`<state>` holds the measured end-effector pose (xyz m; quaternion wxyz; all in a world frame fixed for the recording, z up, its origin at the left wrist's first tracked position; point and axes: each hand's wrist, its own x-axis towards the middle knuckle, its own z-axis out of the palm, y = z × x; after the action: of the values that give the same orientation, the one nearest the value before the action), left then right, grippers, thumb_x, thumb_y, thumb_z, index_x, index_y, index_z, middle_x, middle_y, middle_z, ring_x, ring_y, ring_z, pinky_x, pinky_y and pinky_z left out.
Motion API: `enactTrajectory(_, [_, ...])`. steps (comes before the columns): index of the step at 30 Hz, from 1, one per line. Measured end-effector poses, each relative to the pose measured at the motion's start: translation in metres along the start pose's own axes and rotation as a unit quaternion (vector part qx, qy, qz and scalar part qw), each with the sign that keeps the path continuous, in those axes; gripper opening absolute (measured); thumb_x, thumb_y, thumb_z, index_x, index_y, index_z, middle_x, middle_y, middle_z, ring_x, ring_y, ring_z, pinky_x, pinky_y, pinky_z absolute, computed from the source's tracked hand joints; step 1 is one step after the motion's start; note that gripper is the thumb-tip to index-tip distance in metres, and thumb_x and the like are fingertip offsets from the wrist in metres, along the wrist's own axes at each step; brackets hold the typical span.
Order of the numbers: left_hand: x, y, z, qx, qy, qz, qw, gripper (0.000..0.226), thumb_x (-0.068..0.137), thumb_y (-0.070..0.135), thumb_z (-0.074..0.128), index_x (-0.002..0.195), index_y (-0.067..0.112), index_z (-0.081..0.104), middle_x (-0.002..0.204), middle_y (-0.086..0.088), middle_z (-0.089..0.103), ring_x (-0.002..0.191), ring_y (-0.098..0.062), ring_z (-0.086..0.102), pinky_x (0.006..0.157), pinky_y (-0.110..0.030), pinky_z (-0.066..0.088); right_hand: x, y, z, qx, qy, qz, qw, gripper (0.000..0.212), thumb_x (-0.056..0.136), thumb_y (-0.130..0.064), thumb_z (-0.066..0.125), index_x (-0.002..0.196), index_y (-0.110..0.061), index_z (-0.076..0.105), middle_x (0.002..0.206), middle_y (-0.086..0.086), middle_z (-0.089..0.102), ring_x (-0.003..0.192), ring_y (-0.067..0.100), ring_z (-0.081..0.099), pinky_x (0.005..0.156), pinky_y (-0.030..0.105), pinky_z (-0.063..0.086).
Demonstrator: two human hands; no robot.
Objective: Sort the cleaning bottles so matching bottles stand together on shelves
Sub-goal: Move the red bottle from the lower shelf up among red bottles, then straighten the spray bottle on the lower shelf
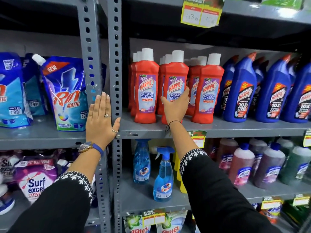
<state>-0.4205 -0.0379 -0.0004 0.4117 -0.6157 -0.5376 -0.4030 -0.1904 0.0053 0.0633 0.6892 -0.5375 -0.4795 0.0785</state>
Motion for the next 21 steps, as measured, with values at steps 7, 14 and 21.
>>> enactTrajectory(7, [0.000,0.000,-0.001,0.007,-0.001,0.000,1.000,0.073,0.092,0.039,0.034,0.149,-0.001,0.012,0.154,-0.020,0.019,0.144,-0.026,0.006,0.117,-0.032,-0.005,0.004,0.005,0.002,0.019,-0.007,-0.014,1.000,0.100,0.067,-0.024,0.080,0.146,-0.005,0.022,0.133,0.021,0.046,0.119,0.036,0.048,0.101,0.041,0.039])
enactTrajectory(14, [0.000,0.001,-0.001,0.017,0.004,0.000,1.000,0.073,0.091,0.039,0.035,0.149,-0.001,0.013,0.154,-0.020,0.019,0.143,-0.028,0.008,0.117,-0.031,-0.005,-0.058,0.008,-0.009,0.065,0.024,-0.108,0.992,0.101,0.077,-0.037,0.074,0.150,-0.013,0.009,0.158,0.010,0.016,0.146,0.020,0.013,0.118,0.026,0.010])
enactTrajectory(21, [0.000,0.002,-0.002,0.022,-0.004,-0.002,1.000,0.072,0.092,0.038,0.037,0.148,-0.001,0.015,0.154,-0.020,0.019,0.143,-0.028,0.011,0.117,-0.031,-0.006,-0.176,0.085,-0.007,0.008,-0.101,-0.176,0.979,0.092,0.084,-0.030,0.068,0.148,-0.033,0.002,0.154,-0.006,0.015,0.146,0.010,0.011,0.118,0.032,0.017])
